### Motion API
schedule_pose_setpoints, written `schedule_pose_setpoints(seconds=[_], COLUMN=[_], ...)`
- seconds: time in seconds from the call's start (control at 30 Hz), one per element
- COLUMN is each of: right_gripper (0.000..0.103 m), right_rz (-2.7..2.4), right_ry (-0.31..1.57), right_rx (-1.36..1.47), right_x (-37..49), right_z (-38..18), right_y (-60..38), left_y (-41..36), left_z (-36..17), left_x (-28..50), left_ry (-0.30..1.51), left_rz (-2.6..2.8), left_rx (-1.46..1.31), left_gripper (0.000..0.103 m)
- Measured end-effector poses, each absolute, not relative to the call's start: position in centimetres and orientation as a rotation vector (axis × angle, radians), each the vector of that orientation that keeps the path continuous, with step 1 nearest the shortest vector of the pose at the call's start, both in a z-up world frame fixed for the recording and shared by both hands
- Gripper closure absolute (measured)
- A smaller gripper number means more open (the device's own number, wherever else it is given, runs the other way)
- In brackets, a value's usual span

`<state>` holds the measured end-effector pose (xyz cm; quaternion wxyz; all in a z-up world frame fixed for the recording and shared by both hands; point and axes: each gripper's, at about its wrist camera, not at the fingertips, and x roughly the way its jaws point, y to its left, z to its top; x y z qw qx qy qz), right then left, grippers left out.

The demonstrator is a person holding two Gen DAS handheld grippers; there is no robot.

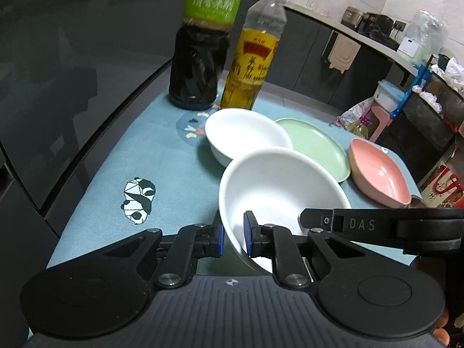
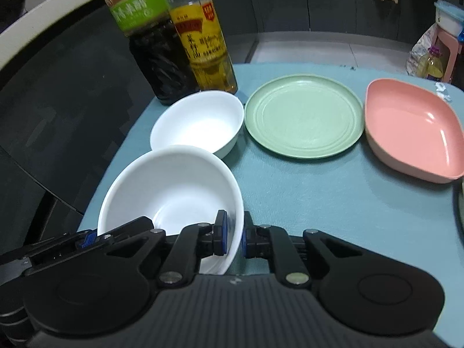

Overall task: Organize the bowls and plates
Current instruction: 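Lift the white bowl and carry it over the black bowl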

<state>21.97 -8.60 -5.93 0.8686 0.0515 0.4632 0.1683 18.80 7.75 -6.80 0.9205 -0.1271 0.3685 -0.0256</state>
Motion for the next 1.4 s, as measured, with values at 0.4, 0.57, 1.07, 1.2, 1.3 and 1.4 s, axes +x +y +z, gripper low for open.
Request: schedule_pose_setpoints(seconds=[0.4, 0.57, 1.07, 1.2, 1.3, 1.4], right_gripper=[0.103, 0.101, 0.101, 0.101, 0.101, 0.101], right_rz=[0.349, 0.351, 0.338, 0.330, 0.325, 0.322], right_ry=[0.887, 0.849, 0.819, 0.819, 0.818, 0.824], right_rx=[0.160, 0.172, 0.199, 0.211, 0.223, 0.238], right_x=[18.2, 16.5, 11.0, 9.2, 8.1, 7.1], right_z=[-2.6, -1.3, -0.7, -0.9, -1.1, -1.4], right_y=[-11.3, -12.1, -13.8, -14.4, -15.0, -15.4], left_y=[5.5, 4.8, 3.6, 3.1, 2.6, 2.1], left_z=[-3.2, -2.1, -1.4, -1.2, -1.2, -1.5], left_x=[15.6, 14.1, 8.4, 6.7, 5.5, 4.4], left_ry=[0.669, 0.643, 0.611, 0.609, 0.612, 0.624], left_rz=[-0.107, -0.125, -0.167, -0.186, -0.196, -0.202], left_rx=[-0.229, -0.222, -0.204, -0.192, -0.182, -0.169], left_gripper=[0.090, 0.090, 0.090, 0.090, 0.090, 0.090])
